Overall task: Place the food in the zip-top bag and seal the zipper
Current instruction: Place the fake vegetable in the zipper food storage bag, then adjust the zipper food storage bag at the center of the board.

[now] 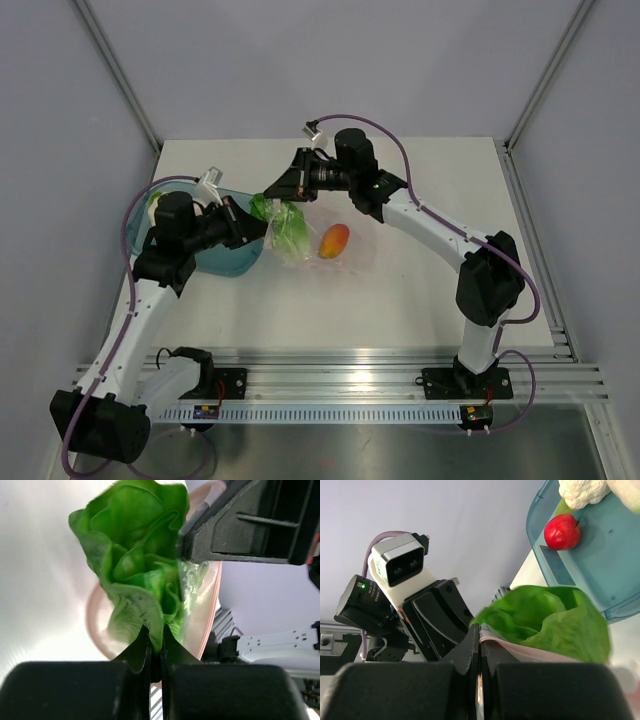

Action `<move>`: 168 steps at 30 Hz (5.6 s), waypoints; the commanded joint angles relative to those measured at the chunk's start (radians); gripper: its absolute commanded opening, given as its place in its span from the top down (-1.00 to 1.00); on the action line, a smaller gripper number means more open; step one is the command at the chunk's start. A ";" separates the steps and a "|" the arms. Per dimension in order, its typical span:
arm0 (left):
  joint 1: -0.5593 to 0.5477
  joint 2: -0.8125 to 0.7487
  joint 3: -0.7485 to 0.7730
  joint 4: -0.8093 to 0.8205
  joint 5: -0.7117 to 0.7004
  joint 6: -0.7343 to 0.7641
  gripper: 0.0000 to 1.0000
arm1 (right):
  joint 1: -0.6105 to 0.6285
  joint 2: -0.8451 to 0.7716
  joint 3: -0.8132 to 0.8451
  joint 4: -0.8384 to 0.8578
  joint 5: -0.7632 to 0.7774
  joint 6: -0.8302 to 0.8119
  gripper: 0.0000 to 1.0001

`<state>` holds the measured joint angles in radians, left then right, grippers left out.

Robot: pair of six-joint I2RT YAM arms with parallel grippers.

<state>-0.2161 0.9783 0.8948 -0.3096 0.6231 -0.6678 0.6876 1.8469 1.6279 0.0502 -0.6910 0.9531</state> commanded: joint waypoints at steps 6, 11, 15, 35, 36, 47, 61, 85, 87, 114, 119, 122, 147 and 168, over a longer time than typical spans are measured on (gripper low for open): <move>0.086 -0.113 -0.072 0.164 0.064 -0.157 1.00 | 0.039 0.066 0.144 -0.044 -0.036 -0.034 0.96; 0.084 -0.038 -0.062 0.119 0.091 -0.092 1.00 | 0.090 0.155 0.282 -0.012 -0.120 -0.005 0.98; 0.084 0.023 -0.089 0.098 0.141 -0.067 1.00 | 0.105 0.143 0.230 0.219 -0.218 0.087 0.99; 0.024 0.109 -0.091 0.228 0.276 -0.092 1.00 | 0.121 0.235 0.245 0.329 -0.271 0.171 1.00; 0.027 0.097 -0.100 0.230 0.271 -0.093 1.00 | 0.119 0.232 0.240 0.327 -0.269 0.167 1.00; 0.118 -0.087 -0.068 0.016 0.024 -0.056 1.00 | 0.112 0.064 0.179 -0.208 0.149 -0.036 0.99; 0.119 -0.070 0.061 -0.154 -0.042 0.099 0.07 | 0.115 0.170 0.287 -0.009 0.062 0.084 0.99; 0.144 -0.101 0.263 -0.316 -0.191 0.234 -0.40 | 0.107 0.262 0.164 0.649 -0.039 0.506 1.00; 0.144 -0.102 0.270 -0.318 -0.191 0.235 -0.41 | 0.105 0.262 0.150 0.663 -0.036 0.513 1.00; 0.144 -0.141 0.407 -0.404 -0.239 0.261 -0.98 | 0.072 0.229 0.017 0.827 -0.007 0.612 1.00; 0.158 -0.147 0.420 -0.447 -0.296 0.246 -0.98 | 0.064 0.215 -0.007 0.855 -0.005 0.622 1.00; 0.176 -0.144 0.392 -0.462 -0.325 0.215 -0.98 | 0.058 0.206 -0.022 0.873 -0.005 0.630 1.00; 0.446 -0.135 -0.106 -0.116 -0.024 -0.206 -0.34 | -0.030 0.069 -0.145 0.999 -0.083 0.690 1.00; 0.446 0.149 -0.195 0.372 0.259 -0.447 -0.03 | -0.034 0.074 -0.089 1.048 -0.139 0.731 0.98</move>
<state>0.2268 1.1255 0.6949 -0.0437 0.8227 -1.0870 0.6567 1.9739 1.4830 1.0065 -0.8165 1.6695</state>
